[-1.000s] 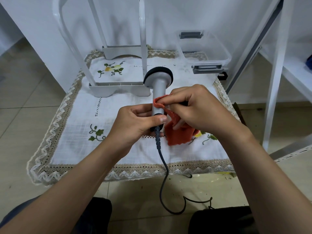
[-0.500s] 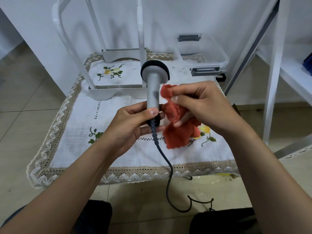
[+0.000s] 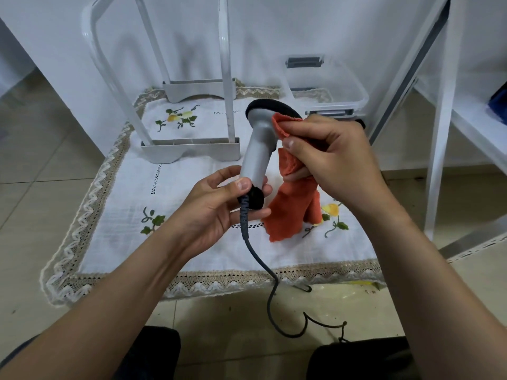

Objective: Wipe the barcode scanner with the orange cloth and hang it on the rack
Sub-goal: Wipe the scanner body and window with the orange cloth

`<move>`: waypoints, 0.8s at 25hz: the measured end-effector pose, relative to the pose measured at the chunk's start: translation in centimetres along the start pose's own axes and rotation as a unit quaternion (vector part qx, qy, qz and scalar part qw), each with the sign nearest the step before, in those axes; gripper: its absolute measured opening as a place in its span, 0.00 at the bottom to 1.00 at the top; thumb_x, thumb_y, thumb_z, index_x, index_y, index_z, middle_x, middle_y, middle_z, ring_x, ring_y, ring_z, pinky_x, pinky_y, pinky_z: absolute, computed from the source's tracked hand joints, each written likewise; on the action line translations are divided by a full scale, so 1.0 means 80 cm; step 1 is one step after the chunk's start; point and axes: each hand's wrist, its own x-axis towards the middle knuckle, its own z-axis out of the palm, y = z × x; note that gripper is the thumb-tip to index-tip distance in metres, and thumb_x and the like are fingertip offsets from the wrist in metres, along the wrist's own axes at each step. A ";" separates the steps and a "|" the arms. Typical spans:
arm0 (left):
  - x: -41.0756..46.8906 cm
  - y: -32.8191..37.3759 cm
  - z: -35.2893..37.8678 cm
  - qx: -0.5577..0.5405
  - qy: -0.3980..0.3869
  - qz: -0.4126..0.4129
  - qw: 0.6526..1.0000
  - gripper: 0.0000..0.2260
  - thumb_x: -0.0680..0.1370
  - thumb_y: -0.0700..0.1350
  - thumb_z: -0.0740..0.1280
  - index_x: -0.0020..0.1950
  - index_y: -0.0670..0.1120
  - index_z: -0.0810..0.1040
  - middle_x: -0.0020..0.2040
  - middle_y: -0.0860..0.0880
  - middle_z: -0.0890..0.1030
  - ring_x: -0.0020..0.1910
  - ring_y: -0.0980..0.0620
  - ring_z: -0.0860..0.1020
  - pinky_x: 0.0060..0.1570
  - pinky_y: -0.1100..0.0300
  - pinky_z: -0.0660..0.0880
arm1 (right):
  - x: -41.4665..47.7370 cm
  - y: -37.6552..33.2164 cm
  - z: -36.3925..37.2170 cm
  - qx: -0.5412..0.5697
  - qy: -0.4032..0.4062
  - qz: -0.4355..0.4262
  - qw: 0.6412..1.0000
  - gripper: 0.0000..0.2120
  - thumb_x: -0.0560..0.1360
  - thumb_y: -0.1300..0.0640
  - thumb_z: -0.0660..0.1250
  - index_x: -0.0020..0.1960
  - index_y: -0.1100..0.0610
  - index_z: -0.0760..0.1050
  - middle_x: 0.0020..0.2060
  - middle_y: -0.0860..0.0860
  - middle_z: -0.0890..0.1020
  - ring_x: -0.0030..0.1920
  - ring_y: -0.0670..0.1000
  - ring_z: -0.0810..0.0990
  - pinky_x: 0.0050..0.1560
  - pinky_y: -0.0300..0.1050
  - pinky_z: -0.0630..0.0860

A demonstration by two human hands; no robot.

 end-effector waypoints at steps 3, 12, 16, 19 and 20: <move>0.001 -0.004 0.000 -0.012 -0.015 -0.013 1.000 0.28 0.73 0.35 0.72 0.70 0.42 0.65 0.53 0.31 0.84 0.50 0.37 0.86 0.37 0.47 0.84 | 0.001 0.006 0.000 -0.027 0.005 -0.012 1.000 0.18 0.79 0.70 0.69 0.58 0.48 0.82 0.41 0.51 0.80 0.40 0.62 0.85 0.34 0.45 0.86; -0.001 -0.005 0.002 -0.004 -0.051 -0.009 0.999 0.47 0.59 0.48 0.85 0.71 0.36 0.67 0.53 0.38 0.86 0.50 0.45 0.87 0.39 0.53 0.84 | -0.001 0.009 0.001 -0.061 -0.014 -0.024 0.998 0.16 0.80 0.68 0.69 0.56 0.48 0.84 0.44 0.54 0.84 0.39 0.58 0.86 0.31 0.47 0.85; -0.003 -0.003 0.002 0.005 -0.059 -0.011 0.998 0.46 0.59 0.50 0.85 0.70 0.37 0.67 0.52 0.39 0.87 0.49 0.46 0.87 0.39 0.54 0.84 | -0.003 0.009 -0.002 -0.067 -0.024 -0.027 0.997 0.15 0.80 0.68 0.69 0.57 0.49 0.84 0.46 0.55 0.83 0.38 0.57 0.87 0.32 0.47 0.86; -0.004 -0.004 0.003 0.008 -0.056 -0.018 0.998 0.52 0.58 0.50 0.86 0.73 0.36 0.63 0.51 0.39 0.87 0.48 0.46 0.87 0.37 0.55 0.84 | -0.002 0.007 -0.006 -0.068 -0.070 -0.014 0.995 0.16 0.79 0.69 0.69 0.58 0.50 0.84 0.49 0.57 0.85 0.38 0.56 0.87 0.32 0.44 0.85; -0.004 -0.004 0.003 0.008 -0.060 -0.019 0.998 0.53 0.58 0.51 0.85 0.74 0.33 0.62 0.52 0.39 0.87 0.48 0.47 0.87 0.37 0.55 0.84 | -0.001 0.008 -0.007 -0.065 -0.046 -0.019 0.997 0.16 0.79 0.69 0.69 0.58 0.50 0.83 0.48 0.57 0.85 0.40 0.58 0.87 0.32 0.45 0.85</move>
